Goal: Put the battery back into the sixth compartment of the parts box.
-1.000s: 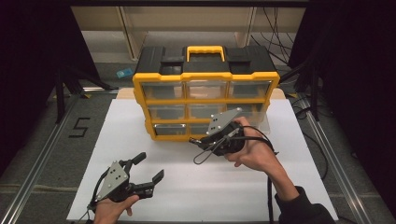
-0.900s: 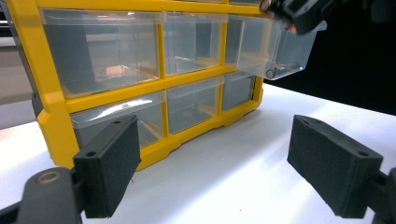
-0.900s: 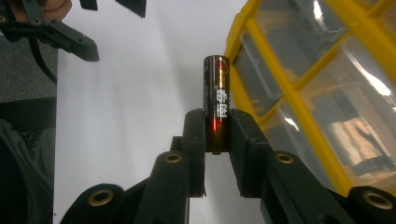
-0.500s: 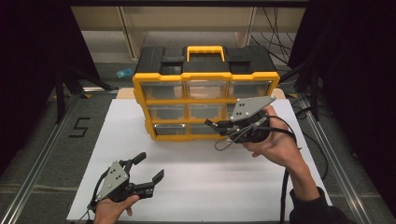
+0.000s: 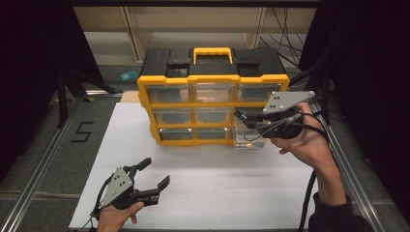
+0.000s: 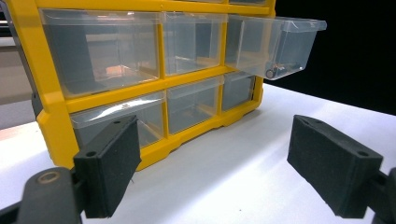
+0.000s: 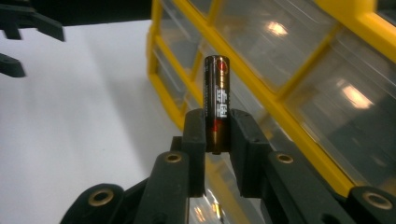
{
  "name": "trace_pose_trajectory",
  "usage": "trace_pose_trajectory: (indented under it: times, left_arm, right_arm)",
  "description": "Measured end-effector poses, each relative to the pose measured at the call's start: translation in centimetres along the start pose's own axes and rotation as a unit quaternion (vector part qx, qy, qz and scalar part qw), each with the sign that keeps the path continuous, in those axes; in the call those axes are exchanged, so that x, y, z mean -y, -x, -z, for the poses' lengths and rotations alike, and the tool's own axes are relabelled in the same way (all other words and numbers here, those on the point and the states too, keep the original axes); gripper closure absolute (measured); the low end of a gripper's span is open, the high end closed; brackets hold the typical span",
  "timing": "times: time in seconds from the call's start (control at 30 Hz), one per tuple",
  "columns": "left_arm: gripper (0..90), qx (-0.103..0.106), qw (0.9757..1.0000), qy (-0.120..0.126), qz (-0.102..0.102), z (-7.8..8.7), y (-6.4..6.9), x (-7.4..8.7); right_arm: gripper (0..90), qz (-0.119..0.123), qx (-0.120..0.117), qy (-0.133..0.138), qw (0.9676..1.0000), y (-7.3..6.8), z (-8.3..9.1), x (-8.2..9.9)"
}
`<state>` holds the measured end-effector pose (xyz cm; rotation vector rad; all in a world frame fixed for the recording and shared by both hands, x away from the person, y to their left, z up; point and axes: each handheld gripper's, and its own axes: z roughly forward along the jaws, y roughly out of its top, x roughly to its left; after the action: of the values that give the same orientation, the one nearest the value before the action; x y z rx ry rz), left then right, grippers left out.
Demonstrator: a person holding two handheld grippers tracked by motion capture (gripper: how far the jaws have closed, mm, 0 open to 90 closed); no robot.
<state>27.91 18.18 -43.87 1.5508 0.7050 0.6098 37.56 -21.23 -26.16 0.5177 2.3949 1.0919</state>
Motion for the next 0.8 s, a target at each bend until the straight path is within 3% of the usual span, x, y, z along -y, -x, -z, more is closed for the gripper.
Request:
trace_pose_trajectory:
  times: [0.63,0.7,0.8]
  left_arm:
    - [16.5,0.0,1.0,0.0,-0.002,0.0,0.0,0.0]
    - [16.4,0.0,1.0,0.001,0.002,0.0,0.0,0.0]
    - [16.4,0.0,1.0,0.0,-0.001,0.0,0.0,0.0]
  right_arm:
    - [76.9,-0.043,0.035,-0.033,0.9979,3.1,0.0,2.9]
    - [76.9,-0.046,0.028,-0.039,0.9978,3.1,0.1,2.9]
    - [76.9,-0.042,0.045,-0.058,0.9964,3.2,-0.3,3.2]
